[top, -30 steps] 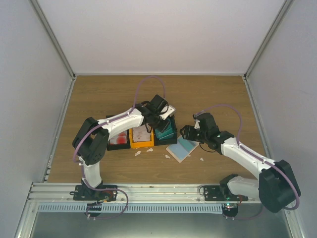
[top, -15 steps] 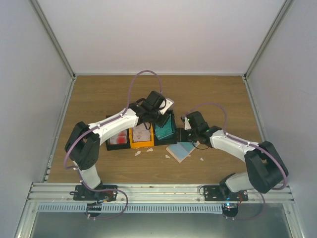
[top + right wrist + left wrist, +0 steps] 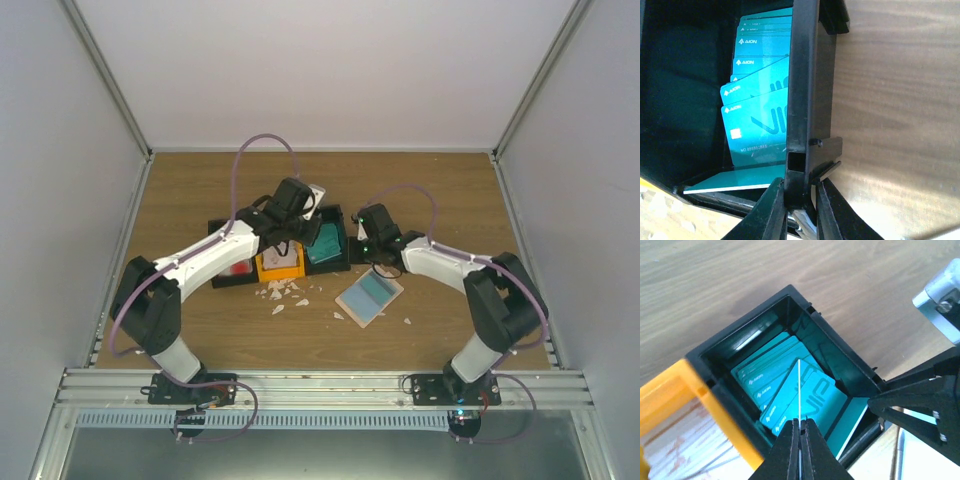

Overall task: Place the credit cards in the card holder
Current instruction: Move the storage box to the center of the board.

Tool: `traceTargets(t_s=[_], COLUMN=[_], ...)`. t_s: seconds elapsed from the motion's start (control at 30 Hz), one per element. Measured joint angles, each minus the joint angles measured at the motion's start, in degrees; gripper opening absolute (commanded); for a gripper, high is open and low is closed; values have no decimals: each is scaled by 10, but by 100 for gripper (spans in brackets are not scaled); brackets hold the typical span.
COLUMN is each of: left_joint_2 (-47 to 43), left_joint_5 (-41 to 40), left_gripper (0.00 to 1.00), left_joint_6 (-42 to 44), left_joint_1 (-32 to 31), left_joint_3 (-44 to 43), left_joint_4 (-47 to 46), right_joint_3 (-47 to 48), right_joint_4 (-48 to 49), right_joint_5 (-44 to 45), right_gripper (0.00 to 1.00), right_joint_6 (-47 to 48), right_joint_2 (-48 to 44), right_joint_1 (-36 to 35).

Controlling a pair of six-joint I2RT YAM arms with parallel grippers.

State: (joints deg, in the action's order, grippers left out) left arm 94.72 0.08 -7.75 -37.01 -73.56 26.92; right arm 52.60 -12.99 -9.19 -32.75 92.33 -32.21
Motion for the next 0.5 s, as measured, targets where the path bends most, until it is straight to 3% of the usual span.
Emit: traceTargets(t_s=[0.23, 0.5], left_joint_2=[-39, -67], left_joint_5=[-38, -39], left_gripper=[0, 0], left_joint_6=[-26, -54], left_joint_1=[24, 34], left_joint_3=[26, 55], left_joint_4=[-23, -54], right_joint_3=[88, 109], right_joint_4=[10, 22], right_joint_5=[23, 37], right_gripper=[15, 57], right_joint_6=[-1, -7], right_joint_2=[82, 76], right_joint_1=[0, 8])
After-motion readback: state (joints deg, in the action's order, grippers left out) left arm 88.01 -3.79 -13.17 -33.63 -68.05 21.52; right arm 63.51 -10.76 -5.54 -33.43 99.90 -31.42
